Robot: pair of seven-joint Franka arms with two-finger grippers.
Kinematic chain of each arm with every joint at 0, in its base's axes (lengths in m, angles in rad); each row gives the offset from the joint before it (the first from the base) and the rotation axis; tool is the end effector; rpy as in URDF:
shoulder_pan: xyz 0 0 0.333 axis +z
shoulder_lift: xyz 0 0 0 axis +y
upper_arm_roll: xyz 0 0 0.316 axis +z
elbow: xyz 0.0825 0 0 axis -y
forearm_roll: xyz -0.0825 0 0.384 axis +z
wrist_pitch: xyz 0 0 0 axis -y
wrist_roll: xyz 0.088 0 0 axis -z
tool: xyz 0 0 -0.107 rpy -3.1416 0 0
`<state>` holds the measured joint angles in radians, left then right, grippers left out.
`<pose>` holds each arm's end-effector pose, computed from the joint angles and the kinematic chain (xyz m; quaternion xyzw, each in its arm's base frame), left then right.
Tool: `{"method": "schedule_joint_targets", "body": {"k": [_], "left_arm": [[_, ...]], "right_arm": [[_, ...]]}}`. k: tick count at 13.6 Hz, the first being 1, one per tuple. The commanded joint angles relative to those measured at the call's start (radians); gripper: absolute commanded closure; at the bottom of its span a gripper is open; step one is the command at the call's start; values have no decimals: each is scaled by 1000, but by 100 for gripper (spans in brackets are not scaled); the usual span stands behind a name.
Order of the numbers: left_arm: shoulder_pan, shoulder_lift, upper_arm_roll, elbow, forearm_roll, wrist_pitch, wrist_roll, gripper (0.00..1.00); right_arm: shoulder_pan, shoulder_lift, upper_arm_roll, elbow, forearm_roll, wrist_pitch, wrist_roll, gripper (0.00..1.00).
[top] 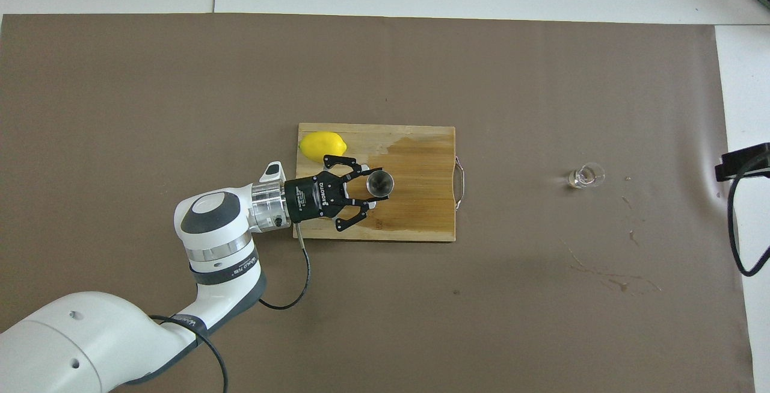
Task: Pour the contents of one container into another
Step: 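Lower the metal cup onto the middle of the wooden board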
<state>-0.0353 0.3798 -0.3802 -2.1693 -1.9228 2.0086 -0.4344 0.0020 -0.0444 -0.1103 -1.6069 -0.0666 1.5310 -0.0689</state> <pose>0.4975 -0.2779 0.2537 0.4974 0.5252 -0.4337 0.5373 0.5323 -0.0667 0.6284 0.9992 -0.0204 -0.0185 0.0293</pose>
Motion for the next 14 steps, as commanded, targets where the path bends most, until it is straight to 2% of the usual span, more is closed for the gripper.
{"method": "schedule_joint_targets", "body": {"k": [1, 6, 14], "left_arm": [[-28, 13, 18, 16, -27, 25, 13, 69], [-40, 27, 24, 25, -27, 38, 11, 69], [-48, 56, 37, 40, -27, 36, 28, 66]], "right_arm": [[-10, -3, 0, -10, -4, 15, -45, 0], [-10, -2, 0, -10, -4, 15, -49, 0], [-56, 17, -2, -5, 10, 17, -193, 0]]}}
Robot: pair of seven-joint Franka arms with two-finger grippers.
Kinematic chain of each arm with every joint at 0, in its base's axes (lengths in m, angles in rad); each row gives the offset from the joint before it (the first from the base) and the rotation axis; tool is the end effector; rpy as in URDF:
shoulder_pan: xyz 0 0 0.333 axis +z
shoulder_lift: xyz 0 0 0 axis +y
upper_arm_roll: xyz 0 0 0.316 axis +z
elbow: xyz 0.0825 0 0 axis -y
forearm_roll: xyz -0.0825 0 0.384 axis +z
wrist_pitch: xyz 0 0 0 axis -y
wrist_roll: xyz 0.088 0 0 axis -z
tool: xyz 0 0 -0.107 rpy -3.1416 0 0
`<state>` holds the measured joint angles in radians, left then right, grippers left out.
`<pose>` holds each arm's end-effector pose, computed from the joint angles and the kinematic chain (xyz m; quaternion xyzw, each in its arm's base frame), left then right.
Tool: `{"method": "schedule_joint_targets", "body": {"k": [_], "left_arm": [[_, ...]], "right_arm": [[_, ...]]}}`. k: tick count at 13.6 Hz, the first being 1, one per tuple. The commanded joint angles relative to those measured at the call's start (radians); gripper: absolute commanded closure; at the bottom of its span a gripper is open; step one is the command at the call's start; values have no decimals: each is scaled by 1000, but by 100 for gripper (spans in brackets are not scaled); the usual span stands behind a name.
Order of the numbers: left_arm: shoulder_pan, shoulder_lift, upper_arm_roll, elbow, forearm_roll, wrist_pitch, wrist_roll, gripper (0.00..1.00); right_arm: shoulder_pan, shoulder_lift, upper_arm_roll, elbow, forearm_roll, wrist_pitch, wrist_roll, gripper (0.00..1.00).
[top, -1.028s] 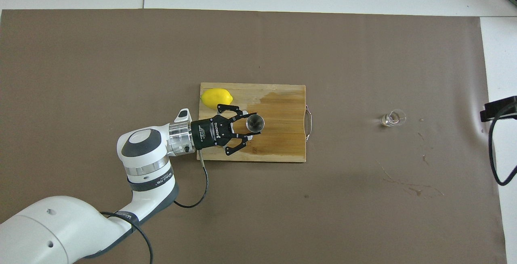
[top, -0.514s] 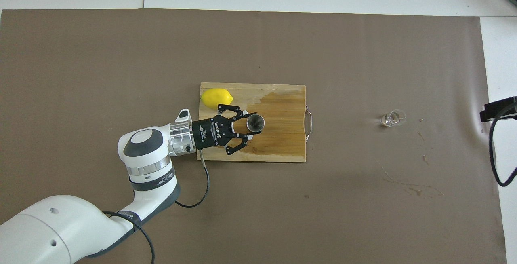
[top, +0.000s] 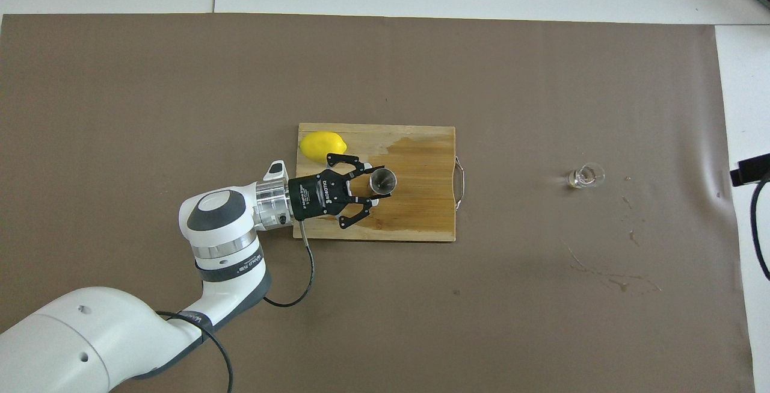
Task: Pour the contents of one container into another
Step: 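Lower the metal cup onto the middle of the wooden board, then open the left gripper and withdraw while the right gripper approaches the glass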
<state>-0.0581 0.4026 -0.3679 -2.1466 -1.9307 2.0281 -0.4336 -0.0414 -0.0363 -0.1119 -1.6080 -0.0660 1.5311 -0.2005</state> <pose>0.5016 -0.2832 0.2478 0.4969 0.5308 -0.4303 0.5350 0.5311 -0.0906 0.6235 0.9990 0.0230 -0.0255 0.0269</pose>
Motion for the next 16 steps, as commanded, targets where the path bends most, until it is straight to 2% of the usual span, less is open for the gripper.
{"method": "schedule_joint_targets", "body": {"k": [1, 4, 7, 9, 11, 12, 16], "left_arm": [[-22, 33, 24, 19, -17, 15, 27, 65], [-14, 33, 24, 19, -10, 9, 27, 59], [-12, 32, 24, 19, -8, 9, 27, 44], [-12, 32, 24, 19, -8, 9, 29, 27], [-12, 32, 24, 19, -8, 9, 27, 4], [-12, 32, 24, 19, -8, 9, 26, 0], [-3, 21, 26, 19, -5, 6, 13, 0]], "right_arm": [[-29, 12, 1, -3, 11, 18, -91, 0], [-52, 15, 1, -3, 14, 37, -155, 0], [-55, 27, 1, 0, 17, 41, -224, 0], [-67, 30, 1, 2, 40, 52, -281, 0], [-104, 39, 1, 5, 112, 54, -353, 0], [-130, 47, 1, 3, 147, 51, -402, 0], [-228, 84, 0, -7, 294, 46, -620, 0]]}}
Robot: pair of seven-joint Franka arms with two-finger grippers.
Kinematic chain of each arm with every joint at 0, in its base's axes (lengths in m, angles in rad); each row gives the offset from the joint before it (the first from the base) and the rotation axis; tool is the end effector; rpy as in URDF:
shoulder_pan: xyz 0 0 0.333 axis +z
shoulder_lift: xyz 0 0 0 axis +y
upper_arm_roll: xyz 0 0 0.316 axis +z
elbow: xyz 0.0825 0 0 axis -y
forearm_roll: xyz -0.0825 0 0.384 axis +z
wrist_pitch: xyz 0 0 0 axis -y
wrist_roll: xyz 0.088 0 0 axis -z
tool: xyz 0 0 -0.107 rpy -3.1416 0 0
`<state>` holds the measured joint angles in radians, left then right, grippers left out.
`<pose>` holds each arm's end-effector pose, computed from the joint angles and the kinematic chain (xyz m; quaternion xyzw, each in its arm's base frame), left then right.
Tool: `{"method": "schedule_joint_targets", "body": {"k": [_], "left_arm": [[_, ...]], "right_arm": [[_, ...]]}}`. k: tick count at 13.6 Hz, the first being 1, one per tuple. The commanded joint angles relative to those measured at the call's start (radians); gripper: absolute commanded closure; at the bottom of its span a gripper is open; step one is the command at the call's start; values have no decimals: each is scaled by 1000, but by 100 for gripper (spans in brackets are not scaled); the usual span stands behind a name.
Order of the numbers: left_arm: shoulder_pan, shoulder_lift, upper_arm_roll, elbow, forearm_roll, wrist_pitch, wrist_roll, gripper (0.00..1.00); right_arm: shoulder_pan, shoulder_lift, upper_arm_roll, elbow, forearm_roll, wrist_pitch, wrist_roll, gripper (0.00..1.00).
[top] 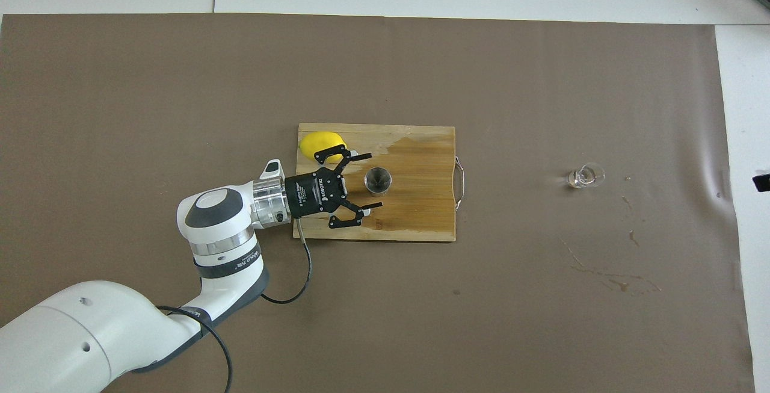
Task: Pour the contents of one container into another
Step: 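Open the left gripper and withdraw while the right gripper approaches the glass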
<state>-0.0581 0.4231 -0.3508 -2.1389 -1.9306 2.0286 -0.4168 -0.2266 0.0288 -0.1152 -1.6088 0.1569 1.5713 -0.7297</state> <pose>0.5069 -0.2752 0.2383 0.4956 0.5355 -0.4230 0.5373 0.5344 -0.1714 0.5919 -0.9783 -0.1895 -0.0108 0.0827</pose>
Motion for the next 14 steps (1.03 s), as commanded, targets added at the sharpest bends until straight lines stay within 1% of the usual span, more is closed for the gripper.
{"method": "schedule_joint_targets", "body": {"k": [1, 3, 5, 8, 9, 12, 14], "left_arm": [[3, -1, 9, 11, -5, 5, -7, 0], [10, -7, 9, 11, 13, 5, -7, 0], [32, -21, 9, 8, 28, 5, -10, 0], [90, -32, 7, 2, 108, -17, -22, 0], [112, -32, 7, 2, 140, -27, -22, 0], [182, -37, 7, 13, 286, -51, -27, 0], [243, -41, 6, 43, 434, -71, -27, 0]], "right_arm": [[-62, 31, 5, -8, 104, 6, -135, 0], [-94, 59, 3, -8, 182, 6, -233, 0], [-97, 65, 5, -8, 225, 9, -279, 0], [-115, 123, 3, -11, 330, 12, -414, 0], [-131, 141, 3, -23, 389, 12, -474, 0], [-183, 207, 3, -74, 533, 12, -698, 0], [-203, 253, 3, -86, 555, 4, -866, 0]]}}
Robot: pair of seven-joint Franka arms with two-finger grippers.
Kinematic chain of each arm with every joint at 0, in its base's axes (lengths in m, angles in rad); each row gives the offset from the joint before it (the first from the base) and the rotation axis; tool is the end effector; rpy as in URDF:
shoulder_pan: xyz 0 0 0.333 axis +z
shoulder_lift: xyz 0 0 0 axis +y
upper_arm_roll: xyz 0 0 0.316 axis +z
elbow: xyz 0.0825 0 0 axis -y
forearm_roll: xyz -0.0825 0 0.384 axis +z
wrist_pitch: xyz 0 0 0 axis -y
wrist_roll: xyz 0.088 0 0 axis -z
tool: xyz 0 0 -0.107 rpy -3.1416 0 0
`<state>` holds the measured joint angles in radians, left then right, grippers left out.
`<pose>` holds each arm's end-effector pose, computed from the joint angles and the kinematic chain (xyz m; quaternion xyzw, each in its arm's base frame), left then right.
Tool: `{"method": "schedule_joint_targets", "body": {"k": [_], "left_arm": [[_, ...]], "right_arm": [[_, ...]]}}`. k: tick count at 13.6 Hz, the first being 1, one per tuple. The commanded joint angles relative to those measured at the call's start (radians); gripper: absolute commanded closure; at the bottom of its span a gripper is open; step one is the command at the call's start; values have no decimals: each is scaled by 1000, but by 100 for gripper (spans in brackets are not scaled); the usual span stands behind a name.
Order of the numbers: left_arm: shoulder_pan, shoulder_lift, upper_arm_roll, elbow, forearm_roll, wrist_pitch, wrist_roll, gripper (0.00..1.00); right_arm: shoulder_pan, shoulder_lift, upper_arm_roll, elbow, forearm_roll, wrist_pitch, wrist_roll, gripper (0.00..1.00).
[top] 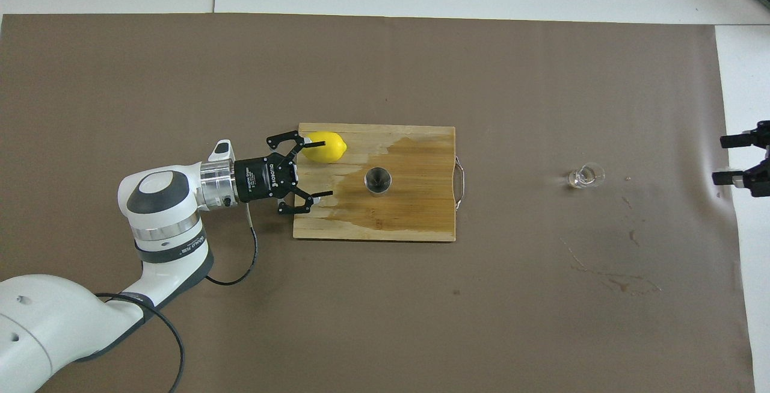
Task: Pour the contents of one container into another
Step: 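Open the left gripper and withdraw while the right gripper approaches the glass, then close the right gripper on the glass while the left gripper retracts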
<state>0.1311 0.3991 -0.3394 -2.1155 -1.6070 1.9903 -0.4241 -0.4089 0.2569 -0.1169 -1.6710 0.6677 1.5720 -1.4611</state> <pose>0.5446 -0.1753 0.2509 0.5775 0.5086 -0.3737 0.5179 0.5563 -0.2396 0.4503 -0.8609 -0.3689 -0.1677 0.3075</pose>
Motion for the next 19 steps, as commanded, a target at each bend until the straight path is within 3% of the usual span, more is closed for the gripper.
{"method": "schedule_joint_targets", "body": {"k": [1, 7, 12, 17, 19], "left_arm": [[85, -19, -6, 34, 180, -53, -21, 0], [203, -19, -4, 198, 643, -180, -18, 0], [232, -23, 6, 328, 933, -322, -2, 0], [165, -141, -10, 408, 1333, -357, -2, 0], [159, -169, -26, 428, 1433, -357, 17, 0]], "right_arm": [[-27, 47, 5, -26, 62, -4, -209, 0], [-36, 206, 5, -64, 245, -6, -522, 0], [5, 274, 11, -69, 309, 8, -655, 0], [36, 326, 13, -87, 366, 60, -786, 0], [39, 328, 13, -95, 366, 60, -804, 0]]}}
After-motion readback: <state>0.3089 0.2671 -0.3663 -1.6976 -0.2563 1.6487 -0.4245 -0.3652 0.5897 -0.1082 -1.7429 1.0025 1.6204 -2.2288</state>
